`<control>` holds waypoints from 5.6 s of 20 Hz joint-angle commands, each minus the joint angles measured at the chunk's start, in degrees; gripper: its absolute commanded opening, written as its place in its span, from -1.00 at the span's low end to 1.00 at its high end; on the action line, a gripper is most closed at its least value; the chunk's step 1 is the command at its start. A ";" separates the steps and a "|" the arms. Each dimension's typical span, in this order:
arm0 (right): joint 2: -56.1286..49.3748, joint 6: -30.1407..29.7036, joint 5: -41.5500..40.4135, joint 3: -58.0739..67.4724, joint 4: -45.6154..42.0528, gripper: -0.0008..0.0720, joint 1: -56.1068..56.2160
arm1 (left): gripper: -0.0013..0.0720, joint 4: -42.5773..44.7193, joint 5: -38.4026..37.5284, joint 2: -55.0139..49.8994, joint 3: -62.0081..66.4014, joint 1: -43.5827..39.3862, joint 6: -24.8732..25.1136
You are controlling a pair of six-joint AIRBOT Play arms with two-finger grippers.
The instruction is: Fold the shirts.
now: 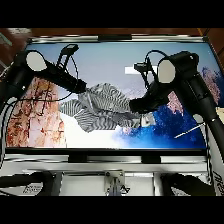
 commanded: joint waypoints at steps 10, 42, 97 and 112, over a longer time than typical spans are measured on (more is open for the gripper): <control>-0.83 4.87 -2.08 0.07 1.14 -0.74 0.55 | 0.90 10.12 -8.90 6.34 6.49 20.81 -1.01; -0.83 11.10 -16.17 0.07 -1.33 -0.74 0.55 | 0.91 1.40 16.15 -5.64 -25.64 41.44 15.15; -0.83 -1.97 -9.94 8.87 -16.65 -0.74 -8.70 | -0.81 -6.86 1.99 34.62 -42.60 -8.74 25.59; -0.81 -6.05 -9.77 8.87 -18.71 -0.74 -9.05 | -0.81 19.52 1.53 40.15 -42.49 -17.22 20.85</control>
